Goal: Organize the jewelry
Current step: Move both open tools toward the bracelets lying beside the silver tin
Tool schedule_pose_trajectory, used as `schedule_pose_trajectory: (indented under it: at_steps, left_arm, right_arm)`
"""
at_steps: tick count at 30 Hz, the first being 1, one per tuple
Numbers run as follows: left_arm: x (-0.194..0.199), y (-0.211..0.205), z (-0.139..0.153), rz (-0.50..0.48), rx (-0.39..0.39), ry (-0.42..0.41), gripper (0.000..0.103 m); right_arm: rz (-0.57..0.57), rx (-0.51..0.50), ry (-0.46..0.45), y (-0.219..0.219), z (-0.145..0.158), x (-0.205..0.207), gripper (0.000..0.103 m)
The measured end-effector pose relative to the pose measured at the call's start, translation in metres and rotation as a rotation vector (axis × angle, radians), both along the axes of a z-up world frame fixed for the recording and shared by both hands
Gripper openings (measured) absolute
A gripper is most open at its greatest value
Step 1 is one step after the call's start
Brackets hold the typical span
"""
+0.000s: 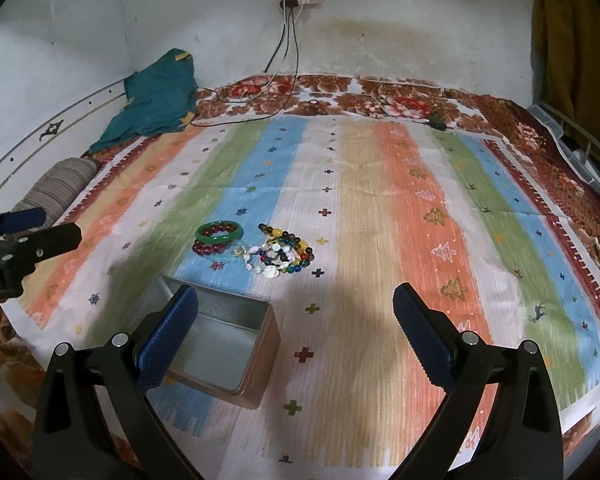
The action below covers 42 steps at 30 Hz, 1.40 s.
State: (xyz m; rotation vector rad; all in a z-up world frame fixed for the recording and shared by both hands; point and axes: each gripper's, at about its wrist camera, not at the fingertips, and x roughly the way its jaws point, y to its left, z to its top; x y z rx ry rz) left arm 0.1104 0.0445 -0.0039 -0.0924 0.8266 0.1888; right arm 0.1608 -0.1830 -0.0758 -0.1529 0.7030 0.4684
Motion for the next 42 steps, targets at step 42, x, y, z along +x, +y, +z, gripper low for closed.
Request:
schedule_pose_trajectory:
  at_steps: [42]
  left_arm:
    - [0.083, 0.024, -0.03, -0.008, 0.054, 0.105, 0.098]
  right_arm:
    - [-0.016, -0.011, 0.126, 0.023, -0.019, 0.069, 0.099]
